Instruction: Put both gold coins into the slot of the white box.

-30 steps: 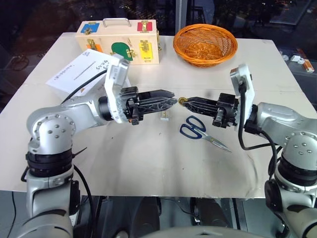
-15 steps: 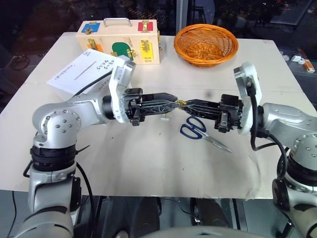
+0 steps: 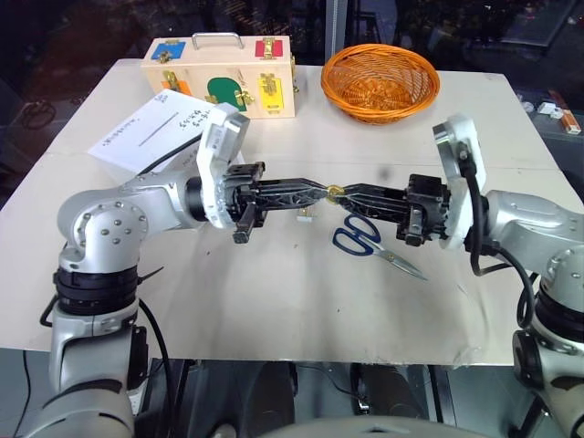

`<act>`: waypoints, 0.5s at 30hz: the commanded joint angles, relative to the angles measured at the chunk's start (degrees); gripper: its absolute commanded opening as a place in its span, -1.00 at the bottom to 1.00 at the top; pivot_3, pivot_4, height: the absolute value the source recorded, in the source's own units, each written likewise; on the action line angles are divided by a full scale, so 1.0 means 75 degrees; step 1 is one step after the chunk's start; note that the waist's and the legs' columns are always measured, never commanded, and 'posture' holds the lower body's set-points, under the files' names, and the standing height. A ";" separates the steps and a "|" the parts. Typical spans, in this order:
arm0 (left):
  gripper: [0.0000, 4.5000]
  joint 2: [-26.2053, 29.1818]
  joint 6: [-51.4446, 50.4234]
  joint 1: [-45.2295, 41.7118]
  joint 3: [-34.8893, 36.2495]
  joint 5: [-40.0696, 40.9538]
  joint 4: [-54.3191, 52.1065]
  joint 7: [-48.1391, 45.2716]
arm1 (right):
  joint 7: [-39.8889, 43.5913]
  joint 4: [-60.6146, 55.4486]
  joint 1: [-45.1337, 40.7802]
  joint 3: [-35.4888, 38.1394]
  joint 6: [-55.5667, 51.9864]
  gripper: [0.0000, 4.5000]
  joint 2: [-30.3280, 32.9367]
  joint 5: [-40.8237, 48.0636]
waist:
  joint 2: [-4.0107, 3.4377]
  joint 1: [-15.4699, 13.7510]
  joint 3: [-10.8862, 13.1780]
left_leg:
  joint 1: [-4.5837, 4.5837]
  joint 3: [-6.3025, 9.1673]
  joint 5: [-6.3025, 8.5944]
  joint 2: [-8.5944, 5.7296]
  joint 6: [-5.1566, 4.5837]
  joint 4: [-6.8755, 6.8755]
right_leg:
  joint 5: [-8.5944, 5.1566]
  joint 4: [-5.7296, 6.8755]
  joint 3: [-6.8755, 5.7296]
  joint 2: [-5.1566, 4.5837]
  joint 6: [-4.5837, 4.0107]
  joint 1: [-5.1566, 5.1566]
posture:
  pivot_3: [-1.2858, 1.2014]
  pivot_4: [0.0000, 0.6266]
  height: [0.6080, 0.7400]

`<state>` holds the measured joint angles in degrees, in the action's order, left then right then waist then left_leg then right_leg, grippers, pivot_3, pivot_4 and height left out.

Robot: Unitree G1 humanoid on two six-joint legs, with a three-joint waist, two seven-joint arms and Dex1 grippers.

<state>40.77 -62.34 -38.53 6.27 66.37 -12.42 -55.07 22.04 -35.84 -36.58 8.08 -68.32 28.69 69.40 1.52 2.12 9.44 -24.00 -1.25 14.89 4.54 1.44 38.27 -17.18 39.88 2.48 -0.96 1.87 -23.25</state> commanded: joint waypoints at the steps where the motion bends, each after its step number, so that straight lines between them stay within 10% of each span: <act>1: -0.99 0.0028 -0.0008 -0.0168 -0.0043 0.0026 -0.0246 -0.0164 | 0.0015 -0.0267 -0.0040 -0.0151 0.0285 -1.00 0.0076 0.0354 | 0.0000 0.0002 0.0000 | 0.0000 0.0000 0.0000 0.0000 0.0000 0.0000 | 0.0000 0.0000 0.0000 0.0000 0.0000 0.0000 | 0.03 -0.52 0.79; 6: -0.99 0.0051 -0.0057 -0.0256 -0.0105 0.0035 -0.0194 -0.0448 | 0.0030 -0.0262 0.0020 -0.0221 0.0441 -1.00 0.0249 0.0541 | 0.0000 -0.0001 0.0000 | 0.0000 0.0001 0.0000 0.0000 0.0000 0.0000 | 0.0000 0.0000 -0.0001 0.0000 0.0000 0.0000 | 0.03 -0.52 0.79; 12: -0.12 0.0009 -0.0025 -0.0276 -0.0127 -0.0134 -0.0246 -0.0424 | -0.0058 -0.0238 0.0019 -0.0324 0.0596 -1.00 0.0433 0.0716 | 0.0000 -0.0008 0.0000 | 0.0000 0.0000 0.0000 0.0000 0.0000 0.0000 | 0.0000 0.0000 0.0000 0.0000 0.0000 0.0000 | 0.03 -0.52 0.79; 15: -0.12 0.0014 0.0012 -0.0234 -0.0145 -0.0176 -0.0277 -0.0424 | -0.0100 -0.0231 0.0030 -0.0367 0.0674 -1.00 0.0511 0.0782 | 0.0000 -0.0009 0.0000 | 0.0000 0.0001 0.0000 0.0000 0.0000 0.0000 | 0.0000 -0.0001 0.0000 0.0000 0.0000 0.0000 | 0.03 -0.52 0.79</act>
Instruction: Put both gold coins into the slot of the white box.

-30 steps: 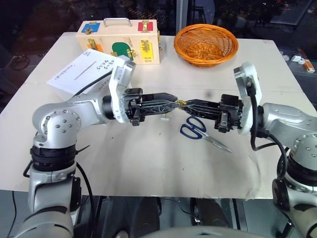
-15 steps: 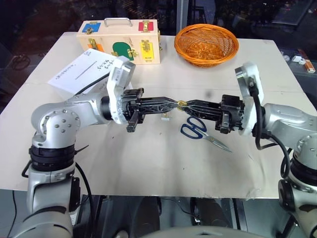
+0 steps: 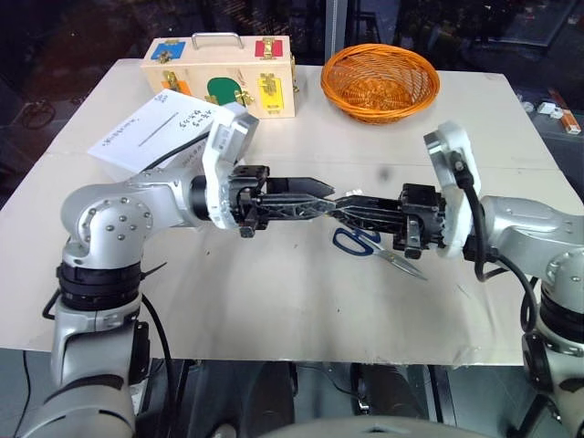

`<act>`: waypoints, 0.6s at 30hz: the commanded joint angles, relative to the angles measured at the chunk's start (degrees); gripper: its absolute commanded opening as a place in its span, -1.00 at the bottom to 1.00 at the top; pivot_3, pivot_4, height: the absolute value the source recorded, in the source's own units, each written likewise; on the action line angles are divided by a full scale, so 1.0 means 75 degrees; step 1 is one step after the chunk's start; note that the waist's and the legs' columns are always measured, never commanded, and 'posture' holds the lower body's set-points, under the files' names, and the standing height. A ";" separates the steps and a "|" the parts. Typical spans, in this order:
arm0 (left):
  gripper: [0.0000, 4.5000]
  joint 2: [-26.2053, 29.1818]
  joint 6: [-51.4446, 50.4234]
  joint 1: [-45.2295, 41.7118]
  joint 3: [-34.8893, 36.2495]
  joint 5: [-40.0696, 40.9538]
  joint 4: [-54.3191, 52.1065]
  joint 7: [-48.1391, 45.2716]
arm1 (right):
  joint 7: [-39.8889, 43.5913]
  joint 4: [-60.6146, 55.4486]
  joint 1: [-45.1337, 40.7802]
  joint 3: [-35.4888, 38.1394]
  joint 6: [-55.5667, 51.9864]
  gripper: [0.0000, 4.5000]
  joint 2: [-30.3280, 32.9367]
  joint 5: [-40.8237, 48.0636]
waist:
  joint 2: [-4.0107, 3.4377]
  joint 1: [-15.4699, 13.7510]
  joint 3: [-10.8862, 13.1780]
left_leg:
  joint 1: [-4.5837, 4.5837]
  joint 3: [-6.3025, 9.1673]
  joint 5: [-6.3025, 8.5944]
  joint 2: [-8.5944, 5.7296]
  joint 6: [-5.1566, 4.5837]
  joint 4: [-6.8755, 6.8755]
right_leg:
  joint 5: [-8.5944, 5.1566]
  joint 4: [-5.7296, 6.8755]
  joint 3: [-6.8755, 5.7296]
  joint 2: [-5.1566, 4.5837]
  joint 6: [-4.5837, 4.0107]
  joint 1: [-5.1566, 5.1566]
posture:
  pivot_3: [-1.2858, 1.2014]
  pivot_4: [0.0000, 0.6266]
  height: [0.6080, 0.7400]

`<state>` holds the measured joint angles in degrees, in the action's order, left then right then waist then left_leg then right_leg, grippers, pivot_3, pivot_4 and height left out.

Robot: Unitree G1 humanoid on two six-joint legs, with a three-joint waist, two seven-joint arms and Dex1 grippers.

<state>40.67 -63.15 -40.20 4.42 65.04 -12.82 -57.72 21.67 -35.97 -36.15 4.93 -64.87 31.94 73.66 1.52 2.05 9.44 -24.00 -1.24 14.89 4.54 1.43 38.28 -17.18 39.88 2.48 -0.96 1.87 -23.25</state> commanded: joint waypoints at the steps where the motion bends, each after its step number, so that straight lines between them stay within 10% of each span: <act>1: -0.12 0.0035 0.0127 0.0004 0.0097 -0.0009 -0.0242 -0.0094 | -0.0072 -0.0207 -0.0031 0.0036 0.0240 -1.00 0.0100 0.0239 | 0.0000 -0.0001 0.0000 | 0.0000 0.0000 0.0000 0.0000 0.0000 0.0000 | 0.0000 0.0000 0.0000 0.0000 0.0000 0.0000 | 0.03 -0.52 0.79; 4: -0.43 0.0070 0.0183 0.0064 0.0116 -0.0088 -0.0252 -0.0135 | -0.0106 -0.0188 -0.0024 0.0021 0.0290 -1.00 0.0176 0.0285 | 0.0000 -0.0002 0.0000 | 0.0000 0.0000 0.0000 0.0000 0.0000 0.0000 | 0.0000 0.0000 0.0000 0.0000 0.0000 0.0000 | 0.03 -0.52 0.79; 18: -0.43 0.0067 -0.0004 0.0045 0.0343 0.0150 -0.0086 0.0007 | -0.0168 -0.0109 0.0016 -0.0040 0.0414 -1.00 0.0431 0.0444 | 0.0000 -0.0005 0.0000 | 0.0000 0.0000 0.0000 0.0000 -0.0001 0.0000 | 0.0000 0.0000 0.0000 0.0000 0.0000 0.0000 | 0.03 -0.52 0.79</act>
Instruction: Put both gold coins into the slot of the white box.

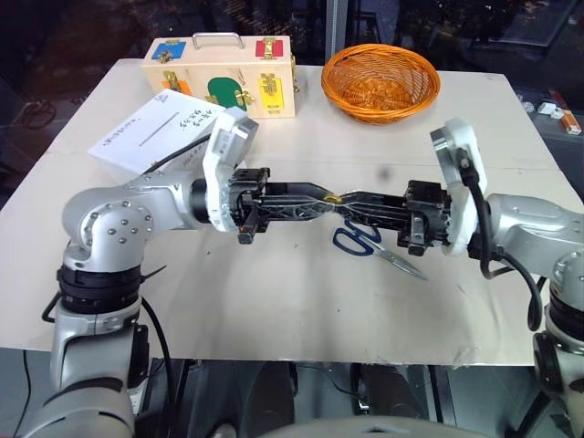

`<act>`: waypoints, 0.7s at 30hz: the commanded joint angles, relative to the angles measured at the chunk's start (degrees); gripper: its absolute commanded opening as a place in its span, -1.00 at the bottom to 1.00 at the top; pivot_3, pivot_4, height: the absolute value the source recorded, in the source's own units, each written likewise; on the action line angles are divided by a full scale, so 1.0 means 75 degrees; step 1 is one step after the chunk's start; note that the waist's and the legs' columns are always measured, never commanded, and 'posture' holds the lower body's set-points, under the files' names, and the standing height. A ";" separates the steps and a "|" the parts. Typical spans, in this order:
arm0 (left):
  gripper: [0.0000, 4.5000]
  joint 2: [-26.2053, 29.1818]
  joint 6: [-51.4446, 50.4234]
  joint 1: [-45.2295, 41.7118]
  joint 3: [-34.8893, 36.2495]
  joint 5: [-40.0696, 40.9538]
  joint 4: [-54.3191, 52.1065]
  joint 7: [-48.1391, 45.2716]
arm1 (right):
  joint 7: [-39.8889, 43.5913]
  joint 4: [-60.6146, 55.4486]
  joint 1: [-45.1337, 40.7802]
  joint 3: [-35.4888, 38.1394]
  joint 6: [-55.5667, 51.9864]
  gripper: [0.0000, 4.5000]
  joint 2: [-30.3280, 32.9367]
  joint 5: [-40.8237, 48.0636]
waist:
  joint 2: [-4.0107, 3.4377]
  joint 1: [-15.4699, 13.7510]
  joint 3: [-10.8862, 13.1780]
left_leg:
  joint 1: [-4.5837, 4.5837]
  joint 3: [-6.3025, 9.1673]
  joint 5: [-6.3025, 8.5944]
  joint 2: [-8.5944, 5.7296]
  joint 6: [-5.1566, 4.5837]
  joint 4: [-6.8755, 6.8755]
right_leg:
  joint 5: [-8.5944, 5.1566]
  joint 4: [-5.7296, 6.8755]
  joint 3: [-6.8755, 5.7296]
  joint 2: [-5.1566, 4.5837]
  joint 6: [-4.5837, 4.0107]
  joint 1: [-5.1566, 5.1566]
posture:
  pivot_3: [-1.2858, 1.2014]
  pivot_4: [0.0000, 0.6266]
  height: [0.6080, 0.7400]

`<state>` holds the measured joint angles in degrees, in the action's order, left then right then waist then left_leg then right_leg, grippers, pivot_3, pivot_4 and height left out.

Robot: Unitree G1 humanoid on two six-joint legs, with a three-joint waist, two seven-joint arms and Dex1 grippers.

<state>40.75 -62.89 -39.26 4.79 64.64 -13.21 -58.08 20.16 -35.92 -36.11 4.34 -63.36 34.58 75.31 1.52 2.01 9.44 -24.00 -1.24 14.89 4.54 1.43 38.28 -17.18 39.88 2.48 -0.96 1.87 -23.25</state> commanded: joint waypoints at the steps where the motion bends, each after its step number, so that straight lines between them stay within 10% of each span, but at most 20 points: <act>1: -0.43 0.0054 -0.0053 -0.0082 0.0308 0.0217 -0.0024 0.0065 | 0.0035 -0.0114 0.0016 0.0033 0.0219 -1.00 0.0089 0.0233 | 0.0000 0.0000 0.0000 | 0.0000 0.0000 0.0000 0.0000 0.0000 0.0000 | 0.0000 0.0000 0.0000 0.0000 0.0000 0.0000 | 0.03 -0.52 0.79; 7: -0.73 0.0052 -0.0047 -0.0083 0.0341 0.0226 -0.0017 0.0063 | 0.0013 -0.0122 0.0043 -0.0003 0.0265 -1.00 0.0162 0.0307 | 0.0000 0.0000 0.0000 | 0.0000 0.0000 0.0000 0.0000 0.0000 0.0000 | 0.0000 0.0000 0.0000 0.0000 0.0000 0.0000 | 0.03 -0.52 0.79; 21: -0.73 0.0065 -0.0009 0.0054 0.0252 0.0164 -0.0171 -0.0129 | -0.0046 -0.0148 0.0065 -0.0108 0.0441 -1.00 0.0227 0.0341 | 0.0000 -0.0001 0.0000 | 0.0000 0.0000 0.0000 0.0000 0.0000 0.0000 | 0.0000 -0.0001 0.0000 0.0000 0.0000 0.0000 | 0.03 -0.52 0.79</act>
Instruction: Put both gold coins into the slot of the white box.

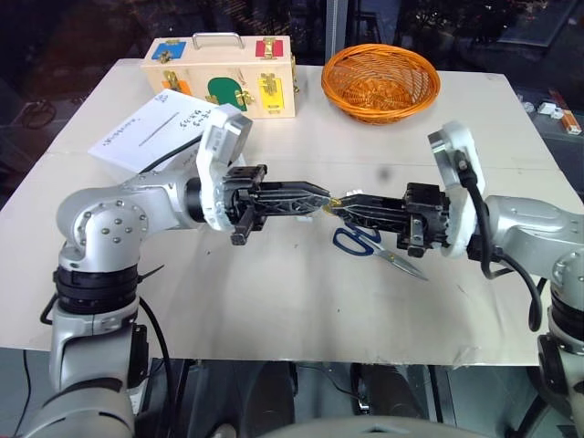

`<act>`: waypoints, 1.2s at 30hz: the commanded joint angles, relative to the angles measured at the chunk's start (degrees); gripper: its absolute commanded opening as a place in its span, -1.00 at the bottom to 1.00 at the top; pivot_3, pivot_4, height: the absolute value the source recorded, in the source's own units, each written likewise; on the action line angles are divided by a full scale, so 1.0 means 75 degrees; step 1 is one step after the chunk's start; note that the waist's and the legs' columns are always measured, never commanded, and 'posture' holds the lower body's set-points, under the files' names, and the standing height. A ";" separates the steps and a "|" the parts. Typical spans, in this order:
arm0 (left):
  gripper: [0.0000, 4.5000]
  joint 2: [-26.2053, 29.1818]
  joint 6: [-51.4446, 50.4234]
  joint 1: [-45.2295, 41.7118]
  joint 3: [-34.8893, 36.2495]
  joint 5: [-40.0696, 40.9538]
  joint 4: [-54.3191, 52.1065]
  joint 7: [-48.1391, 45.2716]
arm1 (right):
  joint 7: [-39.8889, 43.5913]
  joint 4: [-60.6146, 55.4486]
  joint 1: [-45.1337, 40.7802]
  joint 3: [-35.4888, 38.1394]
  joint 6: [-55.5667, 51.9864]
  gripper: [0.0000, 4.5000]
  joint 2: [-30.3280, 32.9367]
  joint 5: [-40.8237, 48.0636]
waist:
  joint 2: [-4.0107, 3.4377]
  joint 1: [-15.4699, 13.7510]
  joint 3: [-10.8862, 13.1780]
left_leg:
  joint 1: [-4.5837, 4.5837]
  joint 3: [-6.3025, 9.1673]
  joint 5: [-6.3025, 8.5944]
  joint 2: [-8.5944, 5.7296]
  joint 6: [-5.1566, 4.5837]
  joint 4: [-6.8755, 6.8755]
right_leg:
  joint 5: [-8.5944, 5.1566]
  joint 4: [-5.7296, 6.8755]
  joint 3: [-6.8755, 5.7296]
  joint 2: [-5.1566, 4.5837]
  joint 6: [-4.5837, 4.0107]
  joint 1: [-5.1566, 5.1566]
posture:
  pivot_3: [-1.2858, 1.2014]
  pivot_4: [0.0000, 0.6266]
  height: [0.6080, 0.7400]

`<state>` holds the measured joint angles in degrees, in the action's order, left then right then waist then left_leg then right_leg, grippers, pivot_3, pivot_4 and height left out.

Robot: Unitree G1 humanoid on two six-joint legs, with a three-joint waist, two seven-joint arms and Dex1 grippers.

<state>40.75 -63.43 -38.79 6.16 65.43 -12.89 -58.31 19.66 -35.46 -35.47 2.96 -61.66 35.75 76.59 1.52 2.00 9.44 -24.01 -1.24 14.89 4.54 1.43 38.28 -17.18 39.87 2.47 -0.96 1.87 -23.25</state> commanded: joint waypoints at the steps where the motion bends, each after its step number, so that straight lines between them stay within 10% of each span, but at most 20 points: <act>1: -0.73 0.0071 0.0062 -0.0006 0.0070 0.0052 -0.0212 -0.0111 | 0.0015 -0.0210 -0.0018 0.0072 0.0224 -1.00 0.0073 0.0175 | 0.0000 0.0001 0.0000 | 0.0000 0.0000 0.0000 0.0000 0.0000 0.0000 | 0.0000 0.0000 0.0000 0.0000 0.0000 0.0000 | 0.03 -0.52 0.79; 23: -0.99 0.0072 0.0117 0.0078 -0.0011 -0.0085 -0.0396 -0.0411 | 0.0041 -0.0286 -0.0075 -0.0191 0.0423 -1.00 -0.0039 0.0155 | 0.0000 -0.0001 0.0000 | 0.0000 0.0000 0.0000 0.0000 0.0000 0.0000 | 0.0000 0.0000 0.0000 0.0000 0.0000 0.0000 | 0.03 -0.52 0.79; 34: -1.00 0.0310 0.0109 0.0446 0.0988 0.0033 -0.0127 0.0460 | -0.0228 -0.0160 -0.0180 0.0081 0.0888 0.96 0.0216 -0.1075 | 0.0000 0.0001 0.0000 | 0.0000 0.0001 0.0000 0.0000 0.0000 0.0001 | 0.0000 0.0001 0.0000 -0.0001 0.0000 0.0000 | 0.03 -0.52 0.79; 36: -1.00 0.0487 0.0252 0.0414 0.1295 -0.0191 0.0154 0.0692 | -0.0061 -0.0295 -0.0182 0.0142 0.0954 0.99 0.0529 -0.1371 | 0.0000 0.0001 0.0001 | 0.0000 0.0001 0.0000 0.0001 0.0000 0.0001 | 0.0000 0.0001 -0.0001 -0.0001 0.0000 0.0000 | 0.03 -0.52 0.79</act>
<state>42.96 -63.05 -35.30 12.27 64.46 -12.79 -54.60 18.56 -35.43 -35.53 1.50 -56.28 38.34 68.14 1.52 2.00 9.45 -24.01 -1.24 14.89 4.54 1.43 38.28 -17.18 39.88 2.47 -0.97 1.87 -23.26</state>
